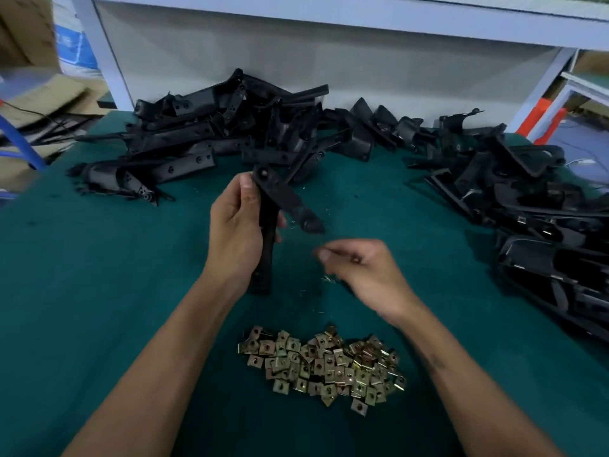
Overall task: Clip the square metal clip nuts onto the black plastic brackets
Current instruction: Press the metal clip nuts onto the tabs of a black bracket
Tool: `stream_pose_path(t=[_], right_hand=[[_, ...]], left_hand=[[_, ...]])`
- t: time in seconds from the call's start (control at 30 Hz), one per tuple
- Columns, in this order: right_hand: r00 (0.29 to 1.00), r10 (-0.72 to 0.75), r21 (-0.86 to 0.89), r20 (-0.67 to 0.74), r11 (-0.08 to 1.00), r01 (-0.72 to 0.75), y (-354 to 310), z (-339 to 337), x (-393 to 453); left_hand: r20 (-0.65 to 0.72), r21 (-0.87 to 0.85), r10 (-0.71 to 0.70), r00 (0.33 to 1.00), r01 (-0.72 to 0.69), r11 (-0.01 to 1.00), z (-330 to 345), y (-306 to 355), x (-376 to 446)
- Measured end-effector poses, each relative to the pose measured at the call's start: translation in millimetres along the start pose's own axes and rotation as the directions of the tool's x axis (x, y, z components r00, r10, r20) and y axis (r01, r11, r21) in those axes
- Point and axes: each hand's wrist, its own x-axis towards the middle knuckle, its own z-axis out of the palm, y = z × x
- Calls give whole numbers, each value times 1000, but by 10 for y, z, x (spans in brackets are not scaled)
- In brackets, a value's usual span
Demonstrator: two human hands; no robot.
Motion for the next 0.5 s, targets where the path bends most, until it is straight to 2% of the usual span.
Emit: stream_pose_path(t=[0.07,0.13,0.2,0.3,0.4,0.5], right_hand=[[998,-17,89,-56,996,22,76,-123,-33],[999,-25,95,-27,995,27,106,-234,-41],[993,5,62,117,998,-12,86,-364,-61],[925,84,-97,369,994,-52,33,-496,-124],[877,112,-203,467,979,-17,-26,-450,-175],[857,133,-300,497,954,25,-87,-343,-202]], left_hand=[[110,-12,-168,980,170,985,-105,-3,52],[252,-73,-277,927,304,950,-195,-28,81],[310,-68,-296,904,331,941,-234,-77,93],[372,-59,-300,879,345,937,-237,-168,89],[476,-160,-325,817,444,881,-211,-259,85],[542,-203,-355,762,528,825,-175,-320,83]])
